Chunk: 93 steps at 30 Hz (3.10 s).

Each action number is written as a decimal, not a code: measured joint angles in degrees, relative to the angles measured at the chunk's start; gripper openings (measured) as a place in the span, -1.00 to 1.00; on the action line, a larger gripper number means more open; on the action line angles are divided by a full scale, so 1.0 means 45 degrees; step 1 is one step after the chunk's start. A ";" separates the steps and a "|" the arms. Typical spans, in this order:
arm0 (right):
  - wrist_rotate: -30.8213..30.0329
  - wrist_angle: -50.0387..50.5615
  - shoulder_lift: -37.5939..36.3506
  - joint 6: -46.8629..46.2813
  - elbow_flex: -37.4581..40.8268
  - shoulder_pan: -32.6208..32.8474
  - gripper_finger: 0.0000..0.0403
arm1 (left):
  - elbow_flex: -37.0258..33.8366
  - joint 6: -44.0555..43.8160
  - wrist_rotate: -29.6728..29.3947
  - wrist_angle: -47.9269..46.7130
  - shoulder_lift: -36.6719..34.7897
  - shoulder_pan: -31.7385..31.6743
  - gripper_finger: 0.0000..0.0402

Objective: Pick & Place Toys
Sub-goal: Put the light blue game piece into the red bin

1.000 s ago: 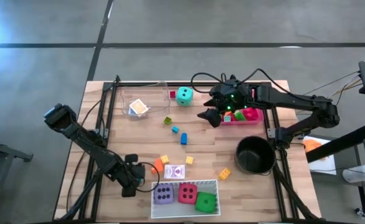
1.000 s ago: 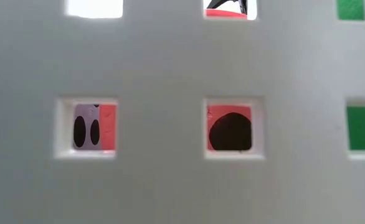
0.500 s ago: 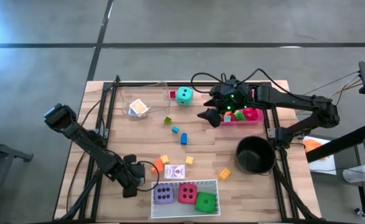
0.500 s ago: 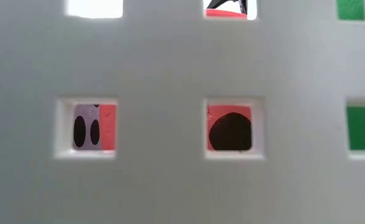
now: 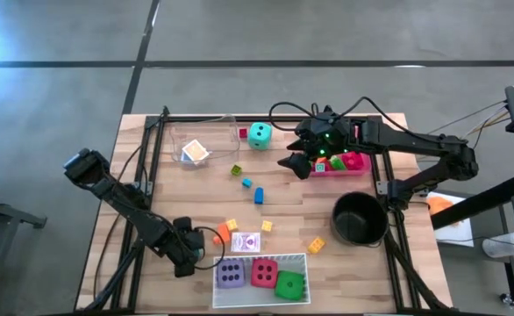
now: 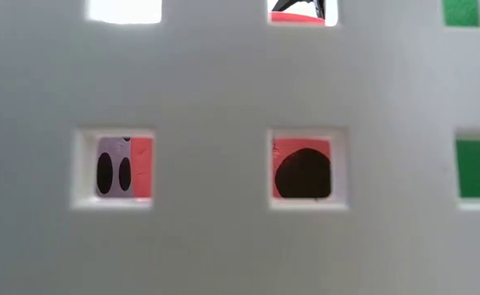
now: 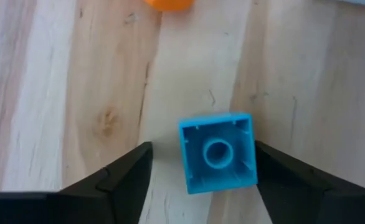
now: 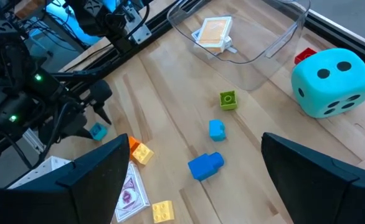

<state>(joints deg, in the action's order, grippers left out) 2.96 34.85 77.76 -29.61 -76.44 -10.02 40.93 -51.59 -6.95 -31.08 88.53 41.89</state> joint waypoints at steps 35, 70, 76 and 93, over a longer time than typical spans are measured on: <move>0.0000 0.0005 0.0005 0.0008 0.0000 0.0000 0.77 | 0.2413 -1.0779 -0.4171 -0.7978 -0.6455 -0.2337 -0.33; 0.0000 0.0005 0.0005 0.0010 0.0000 0.0000 0.77 | 0.4428 -0.6701 -0.4555 -0.8061 -0.6333 -0.9288 -0.33; -0.0004 0.0005 0.0005 0.0010 0.0000 0.0005 0.77 | 0.4428 -0.6383 -0.4453 -0.7999 -0.6115 -0.9447 -0.33; -0.0004 0.0004 0.0005 0.0010 0.0015 0.0004 0.77 | 0.4852 0.0136 -0.2982 -0.0955 -0.6140 -0.9316 -0.33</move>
<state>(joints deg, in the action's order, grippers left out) 2.94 34.87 77.78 -29.56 -76.38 -10.00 62.77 -50.98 -20.36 -35.38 60.90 -0.03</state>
